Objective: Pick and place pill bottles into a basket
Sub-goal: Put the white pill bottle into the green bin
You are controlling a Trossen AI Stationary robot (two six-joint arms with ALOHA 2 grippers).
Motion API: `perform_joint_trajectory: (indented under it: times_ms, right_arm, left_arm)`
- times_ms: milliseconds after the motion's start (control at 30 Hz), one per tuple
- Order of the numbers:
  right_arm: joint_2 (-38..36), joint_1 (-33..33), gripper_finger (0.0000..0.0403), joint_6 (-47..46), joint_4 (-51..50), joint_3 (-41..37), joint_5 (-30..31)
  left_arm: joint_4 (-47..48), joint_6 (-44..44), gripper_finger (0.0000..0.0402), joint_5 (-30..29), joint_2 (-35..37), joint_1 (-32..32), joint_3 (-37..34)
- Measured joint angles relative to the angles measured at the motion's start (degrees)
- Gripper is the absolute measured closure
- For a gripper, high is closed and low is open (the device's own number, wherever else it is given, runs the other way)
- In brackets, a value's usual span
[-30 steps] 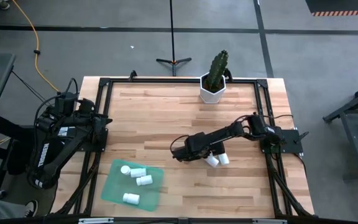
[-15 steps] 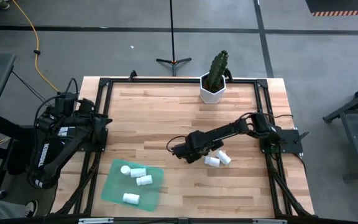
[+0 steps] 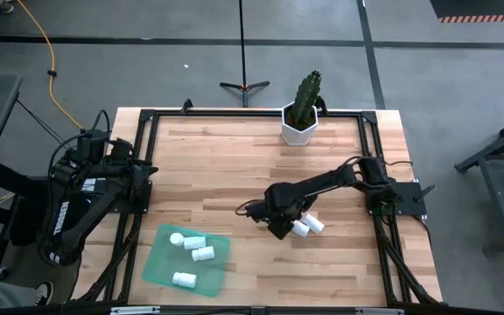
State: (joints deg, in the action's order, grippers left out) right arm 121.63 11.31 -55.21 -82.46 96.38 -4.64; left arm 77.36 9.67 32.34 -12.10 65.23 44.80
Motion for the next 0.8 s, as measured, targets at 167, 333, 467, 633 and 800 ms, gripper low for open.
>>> perform_joint_trajectory:
  times_ms: [167,333,467,633,800]
  right_arm:
    - [-0.5,0.4,0.0161,2.0,2.2,0.0,-2.8]
    - [-0.5,1.6,0.016,3.2,4.6,0.0,-5.5]
    - [-0.5,2.4,0.0159,3.1,4.4,0.0,-4.1]
    - [-0.5,2.6,0.0159,2.3,6.3,-1.2,-3.3]
    - [-0.5,2.6,0.0159,2.1,6.5,-1.8,-2.1]
  left_arm:
    - [0.0,0.6,0.014,0.0,0.0,0.0,0.0]
    - [0.0,1.1,0.014,0.0,0.0,0.0,0.0]
    - [0.0,1.1,0.014,0.0,0.0,0.0,0.0]
    - [0.0,1.3,0.014,0.0,0.0,0.0,0.0]
    - [0.0,1.5,0.014,0.0,0.0,0.0,0.0]
